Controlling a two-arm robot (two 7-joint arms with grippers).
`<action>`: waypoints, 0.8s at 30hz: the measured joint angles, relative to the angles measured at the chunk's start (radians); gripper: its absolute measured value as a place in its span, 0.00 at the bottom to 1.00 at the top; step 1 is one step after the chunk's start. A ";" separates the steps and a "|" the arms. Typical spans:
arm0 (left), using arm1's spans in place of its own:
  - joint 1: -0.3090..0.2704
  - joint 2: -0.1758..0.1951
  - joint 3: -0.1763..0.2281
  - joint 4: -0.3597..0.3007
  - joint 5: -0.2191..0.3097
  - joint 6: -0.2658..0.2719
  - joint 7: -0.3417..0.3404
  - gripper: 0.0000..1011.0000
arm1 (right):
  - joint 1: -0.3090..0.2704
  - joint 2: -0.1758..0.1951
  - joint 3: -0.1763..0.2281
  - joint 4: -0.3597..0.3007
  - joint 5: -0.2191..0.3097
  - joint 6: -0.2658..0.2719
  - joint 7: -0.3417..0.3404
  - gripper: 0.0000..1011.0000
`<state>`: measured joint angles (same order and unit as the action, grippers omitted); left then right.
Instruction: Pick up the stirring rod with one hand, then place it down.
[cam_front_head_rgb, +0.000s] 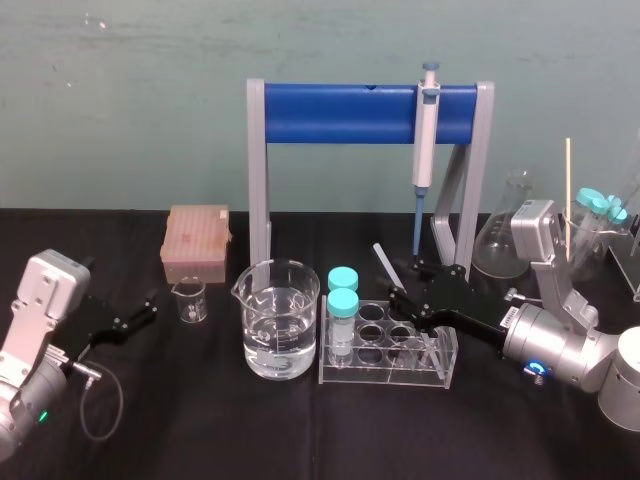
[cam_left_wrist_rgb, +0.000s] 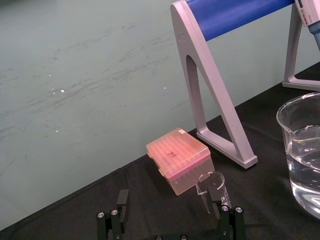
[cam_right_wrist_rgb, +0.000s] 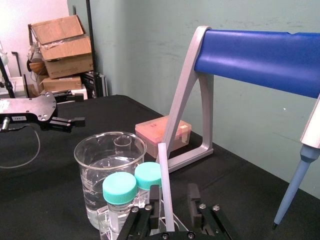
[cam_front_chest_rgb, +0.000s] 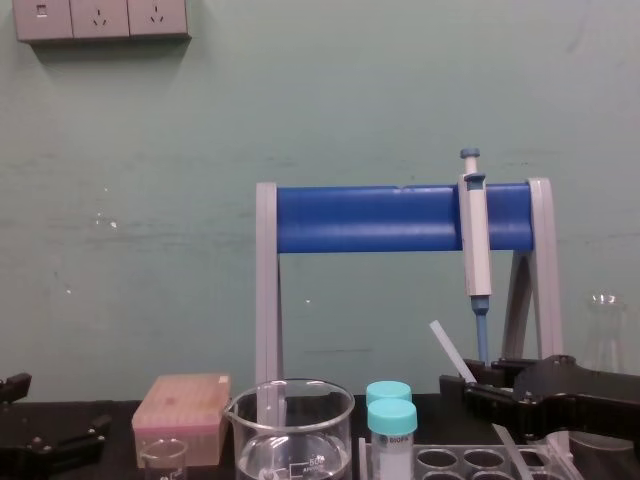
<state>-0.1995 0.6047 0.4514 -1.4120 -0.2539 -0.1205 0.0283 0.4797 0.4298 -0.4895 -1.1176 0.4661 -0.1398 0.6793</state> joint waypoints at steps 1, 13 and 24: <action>0.000 0.000 0.000 0.000 0.000 0.000 0.000 0.99 | 0.000 0.000 0.000 0.000 0.000 0.000 0.000 0.37; 0.000 0.000 0.000 0.000 0.000 0.000 0.000 0.99 | 0.000 0.000 0.000 0.000 0.000 0.000 0.001 0.07; 0.000 0.000 0.000 0.000 0.000 0.000 0.000 0.99 | -0.003 -0.001 0.009 -0.001 -0.006 -0.002 -0.010 0.07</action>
<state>-0.1995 0.6047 0.4514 -1.4120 -0.2539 -0.1205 0.0283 0.4766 0.4287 -0.4805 -1.1191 0.4600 -0.1422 0.6692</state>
